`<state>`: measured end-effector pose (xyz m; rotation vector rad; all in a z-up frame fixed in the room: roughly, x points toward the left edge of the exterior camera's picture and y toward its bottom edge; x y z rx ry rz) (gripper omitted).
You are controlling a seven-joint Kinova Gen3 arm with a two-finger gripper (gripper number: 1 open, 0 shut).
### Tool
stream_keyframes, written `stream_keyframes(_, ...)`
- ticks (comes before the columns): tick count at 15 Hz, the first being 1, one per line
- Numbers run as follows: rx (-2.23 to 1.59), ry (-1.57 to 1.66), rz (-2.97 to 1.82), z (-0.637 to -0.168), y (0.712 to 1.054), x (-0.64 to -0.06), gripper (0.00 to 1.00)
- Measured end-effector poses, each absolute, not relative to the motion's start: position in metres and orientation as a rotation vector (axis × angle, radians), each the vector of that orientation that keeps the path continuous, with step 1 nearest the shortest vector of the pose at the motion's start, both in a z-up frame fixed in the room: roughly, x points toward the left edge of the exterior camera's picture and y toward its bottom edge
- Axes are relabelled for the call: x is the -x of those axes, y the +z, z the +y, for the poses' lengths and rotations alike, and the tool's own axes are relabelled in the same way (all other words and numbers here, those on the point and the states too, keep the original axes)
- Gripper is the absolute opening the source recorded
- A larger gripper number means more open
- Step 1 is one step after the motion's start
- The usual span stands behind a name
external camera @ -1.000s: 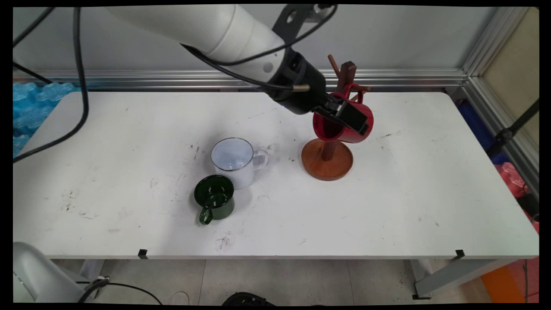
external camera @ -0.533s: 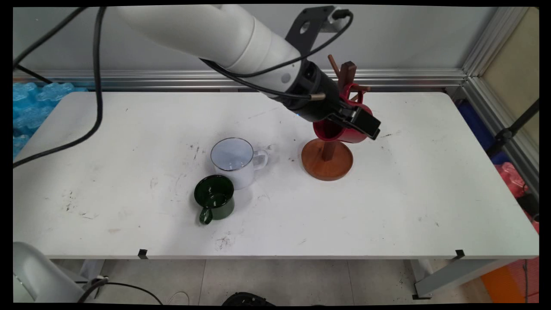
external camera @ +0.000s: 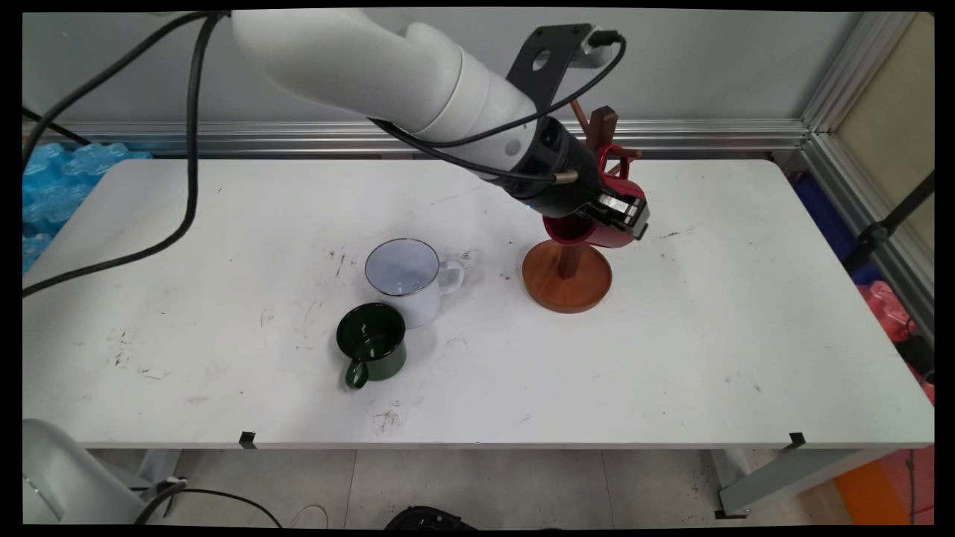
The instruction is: Pick up the red mug from the rack, then place the picked object on the table
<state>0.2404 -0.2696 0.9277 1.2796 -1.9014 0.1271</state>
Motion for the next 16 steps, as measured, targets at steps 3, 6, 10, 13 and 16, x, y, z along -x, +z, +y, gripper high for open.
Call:
stream_keyframes(3, -1.285, 0.137, -1.902, -0.27, 0.925, -0.24, 0.0)
stream_keyframes(6, -1.29, 0.146, -1.904, -0.27, 0.922, -0.241, 0.0)
stream_keyframes(10, -1.289, 0.152, -1.905, -0.268, 0.921, -0.242, 0.0)
stream_keyframes(13, -1.28, 0.152, -1.903, -0.266, 0.925, -0.242, 0.0)
stream_keyframes(16, -1.264, 0.146, -1.898, -0.263, 0.932, -0.241, 0.0)
